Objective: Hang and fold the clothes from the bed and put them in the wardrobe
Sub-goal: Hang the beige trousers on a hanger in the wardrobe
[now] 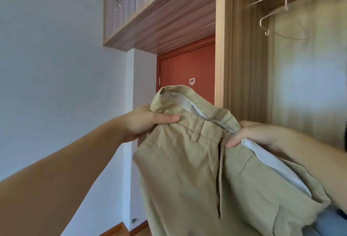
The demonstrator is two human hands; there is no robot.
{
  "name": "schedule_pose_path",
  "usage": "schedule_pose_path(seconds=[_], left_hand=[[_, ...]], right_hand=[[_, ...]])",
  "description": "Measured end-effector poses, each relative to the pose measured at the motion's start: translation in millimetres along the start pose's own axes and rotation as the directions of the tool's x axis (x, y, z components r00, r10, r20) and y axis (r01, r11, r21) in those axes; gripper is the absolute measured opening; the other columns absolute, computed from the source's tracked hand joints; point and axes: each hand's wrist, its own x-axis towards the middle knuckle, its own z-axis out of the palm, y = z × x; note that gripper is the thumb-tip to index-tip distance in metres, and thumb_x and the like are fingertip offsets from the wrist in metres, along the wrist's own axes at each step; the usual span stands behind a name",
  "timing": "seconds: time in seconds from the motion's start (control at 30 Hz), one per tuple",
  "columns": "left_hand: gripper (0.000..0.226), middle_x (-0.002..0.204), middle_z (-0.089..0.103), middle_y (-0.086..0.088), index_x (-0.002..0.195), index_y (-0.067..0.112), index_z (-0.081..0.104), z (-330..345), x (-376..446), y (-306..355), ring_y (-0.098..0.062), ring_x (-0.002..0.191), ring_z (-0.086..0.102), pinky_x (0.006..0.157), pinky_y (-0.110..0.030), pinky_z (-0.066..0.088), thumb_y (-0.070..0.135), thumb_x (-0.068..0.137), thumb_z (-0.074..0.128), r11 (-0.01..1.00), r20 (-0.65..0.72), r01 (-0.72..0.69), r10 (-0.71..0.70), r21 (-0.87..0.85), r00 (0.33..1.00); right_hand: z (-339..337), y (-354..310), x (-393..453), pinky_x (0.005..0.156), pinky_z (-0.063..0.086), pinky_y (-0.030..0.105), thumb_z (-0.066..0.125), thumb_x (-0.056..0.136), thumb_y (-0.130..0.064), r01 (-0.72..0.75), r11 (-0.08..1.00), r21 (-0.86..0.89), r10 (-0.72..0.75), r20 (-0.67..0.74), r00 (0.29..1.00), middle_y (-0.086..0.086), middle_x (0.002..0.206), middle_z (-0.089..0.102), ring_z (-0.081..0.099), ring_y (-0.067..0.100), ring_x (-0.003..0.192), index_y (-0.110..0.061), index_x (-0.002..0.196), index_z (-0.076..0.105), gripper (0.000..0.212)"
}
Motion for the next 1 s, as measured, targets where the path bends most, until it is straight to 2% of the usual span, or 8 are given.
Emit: schedule_pose_path(seconds=[0.13, 0.27, 0.43, 0.6, 0.77, 0.83, 0.93, 1.0], left_hand=[[0.026, 0.093, 0.077, 0.003, 0.098, 0.014, 0.075, 28, 61, 10, -0.011, 0.087, 0.073, 0.076, -0.024, 0.054, 0.032, 0.079, 0.079, 0.985, -0.057, -0.171, 0.171, 0.01, 0.984], [0.02, 0.086, 0.077, 0.002, 0.091, 0.01, 0.075, 64, 118, 25, -0.014, 0.084, 0.073, 0.074, -0.025, 0.057, 0.03, 0.085, 0.073, 0.951, -0.059, -0.293, 0.289, -0.097, 0.956], [0.018, 0.083, 0.076, -0.001, 0.085, 0.012, 0.074, 111, 175, 55, -0.017, 0.082, 0.072, 0.066, -0.025, 0.054, 0.029, 0.088, 0.07, 0.89, -0.151, -0.397, 0.371, -0.225, 0.916], [0.016, 0.082, 0.075, -0.004, 0.082, 0.014, 0.073, 145, 235, 89, -0.021, 0.083, 0.07, 0.078, -0.036, 0.055, 0.03, 0.087, 0.07, 0.849, -0.199, -0.456, 0.415, -0.266, 0.888], [0.021, 0.08, 0.07, -0.002, 0.077, 0.012, 0.07, 161, 307, 120, -0.018, 0.078, 0.064, 0.067, -0.027, 0.047, 0.03, 0.088, 0.069, 0.842, -0.338, -0.517, 0.447, -0.154, 0.828], [0.023, 0.082, 0.07, -0.004, 0.079, 0.01, 0.07, 163, 337, 132, -0.02, 0.08, 0.064, 0.065, -0.027, 0.046, 0.031, 0.088, 0.069, 0.846, -0.364, -0.518, 0.447, -0.125, 0.817], [0.026, 0.084, 0.07, -0.004, 0.085, 0.008, 0.07, 165, 374, 141, -0.018, 0.079, 0.064, 0.065, -0.026, 0.046, 0.034, 0.089, 0.068, 0.87, -0.397, -0.491, 0.433, -0.053, 0.809], [0.027, 0.086, 0.07, -0.006, 0.088, 0.008, 0.07, 166, 396, 144, -0.021, 0.082, 0.065, 0.071, -0.032, 0.05, 0.035, 0.088, 0.068, 0.88, -0.42, -0.472, 0.41, -0.05, 0.81]], right_hand=[[-50, -1, -4, 0.087, 0.056, 0.035, 0.082, 0.072, -0.018, -0.154, 0.945, -0.289, 0.095, -0.209, 0.973, 0.007, 0.105, 0.073, 0.07, 0.022, 0.097, -0.012, 0.105, 0.066, 0.037], [-92, 3, -6, 0.092, 0.053, 0.039, 0.078, 0.071, -0.04, -0.274, 0.858, -0.434, 0.08, -0.414, 0.907, 0.0, 0.101, 0.072, 0.068, 0.017, 0.094, -0.018, 0.097, 0.07, 0.035], [-129, 11, -7, 0.056, 0.043, 0.02, 0.072, 0.08, -0.027, -0.314, 0.861, -0.4, -0.003, -0.621, 0.784, -0.003, 0.069, 0.057, 0.055, 0.011, 0.063, -0.015, 0.067, 0.056, 0.024], [-178, 15, 13, 0.055, 0.046, 0.019, 0.076, 0.078, -0.031, -0.291, 0.883, -0.368, -0.018, -0.646, 0.763, -0.004, 0.076, 0.068, 0.062, 0.01, 0.065, -0.015, 0.08, 0.068, 0.017], [-241, 20, 48, 0.046, 0.04, 0.016, 0.078, 0.078, -0.033, -0.203, 0.908, -0.366, -0.073, -0.617, 0.784, -0.008, 0.065, 0.06, 0.054, 0.008, 0.054, -0.019, 0.079, 0.064, 0.02], [-268, 21, 67, 0.053, 0.044, 0.018, 0.077, 0.077, -0.037, -0.161, 0.918, -0.362, -0.1, -0.605, 0.79, -0.003, 0.073, 0.066, 0.059, 0.012, 0.062, -0.019, 0.084, 0.065, 0.024], [-303, 14, 95, 0.079, 0.055, 0.029, 0.071, 0.075, -0.059, -0.043, 0.936, -0.349, -0.173, -0.563, 0.808, -0.003, 0.091, 0.074, 0.069, 0.015, 0.085, -0.023, 0.094, 0.069, 0.041], [-320, 1, 114, 0.082, 0.056, 0.027, 0.062, 0.077, -0.068, 0.092, 0.949, -0.303, -0.262, -0.589, 0.764, -0.007, 0.091, 0.072, 0.068, 0.01, 0.086, -0.018, 0.102, 0.071, 0.056]])
